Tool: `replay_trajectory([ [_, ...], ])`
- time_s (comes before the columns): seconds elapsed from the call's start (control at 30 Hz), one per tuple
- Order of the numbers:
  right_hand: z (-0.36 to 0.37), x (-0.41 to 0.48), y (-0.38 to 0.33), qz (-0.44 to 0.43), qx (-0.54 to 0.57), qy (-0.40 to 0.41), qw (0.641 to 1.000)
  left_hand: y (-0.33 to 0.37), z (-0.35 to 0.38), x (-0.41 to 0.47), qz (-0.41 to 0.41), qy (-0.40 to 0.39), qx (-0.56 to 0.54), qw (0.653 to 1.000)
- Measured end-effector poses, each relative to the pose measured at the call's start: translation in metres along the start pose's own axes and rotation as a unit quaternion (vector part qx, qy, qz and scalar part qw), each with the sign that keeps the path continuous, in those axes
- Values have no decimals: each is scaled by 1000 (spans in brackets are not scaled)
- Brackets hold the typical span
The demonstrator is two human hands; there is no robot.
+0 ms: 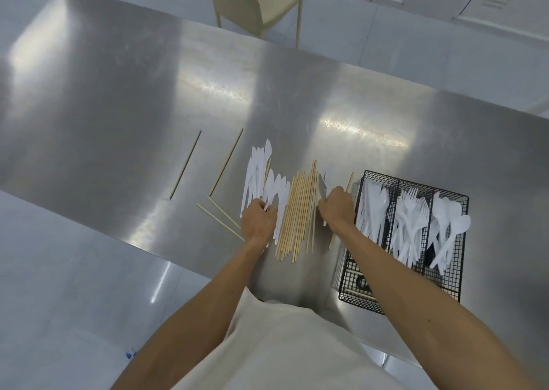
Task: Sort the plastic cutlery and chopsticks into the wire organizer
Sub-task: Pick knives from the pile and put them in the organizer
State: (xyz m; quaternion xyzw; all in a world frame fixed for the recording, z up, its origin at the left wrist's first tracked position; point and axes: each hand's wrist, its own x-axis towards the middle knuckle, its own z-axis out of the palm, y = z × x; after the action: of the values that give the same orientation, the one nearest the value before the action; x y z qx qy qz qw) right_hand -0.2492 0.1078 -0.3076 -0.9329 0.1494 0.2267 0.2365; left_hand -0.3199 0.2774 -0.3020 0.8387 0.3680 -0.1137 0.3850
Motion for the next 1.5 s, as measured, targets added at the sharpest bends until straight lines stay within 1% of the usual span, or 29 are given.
replay_trajectory([
  [0.1,-2,1,0,9,10,-13,1000,-6,-12,5,12,1,-17,1000],
  [0.17,-2,1,0,31,53,-14,998,-9,-22,9,22,8,-28,999],
  [0.3,2,-3,-12,53,130,11,990,-12,-39,21,50,24,-49,997],
  [0.4,8,-6,-33,38,192,15,981,-12,-48,34,68,20,-64,995],
  [0.5,18,-10,-59,11,216,-2,976,-9,-54,48,74,19,-75,994],
  [0.67,40,-10,-105,-41,191,-37,980,-9,-55,69,41,5,-87,995],
  [0.8,55,-6,-130,-64,161,-24,985,-9,-48,82,9,-27,-74,997],
  [0.9,63,-1,-145,-51,123,6,991,-9,-44,88,-12,-31,-51,998],
  [1.0,69,4,-157,-20,81,22,996,-9,-41,94,-20,-35,-23,999],
  [1.17,73,13,-174,47,63,4,997,-11,-44,101,-21,-53,-10,998],
  [1.27,72,17,-180,62,60,-4,996,-14,-46,102,-5,-62,-25,998],
  [1.33,73,15,-180,44,37,12,998,-15,-49,102,2,-61,-35,998],
  [1.43,75,7,-178,-38,-40,52,997,-14,-54,102,1,-50,-44,998],
  [1.5,75,4,-176,-89,-83,60,991,-13,-57,103,2,-47,-51,998],
])
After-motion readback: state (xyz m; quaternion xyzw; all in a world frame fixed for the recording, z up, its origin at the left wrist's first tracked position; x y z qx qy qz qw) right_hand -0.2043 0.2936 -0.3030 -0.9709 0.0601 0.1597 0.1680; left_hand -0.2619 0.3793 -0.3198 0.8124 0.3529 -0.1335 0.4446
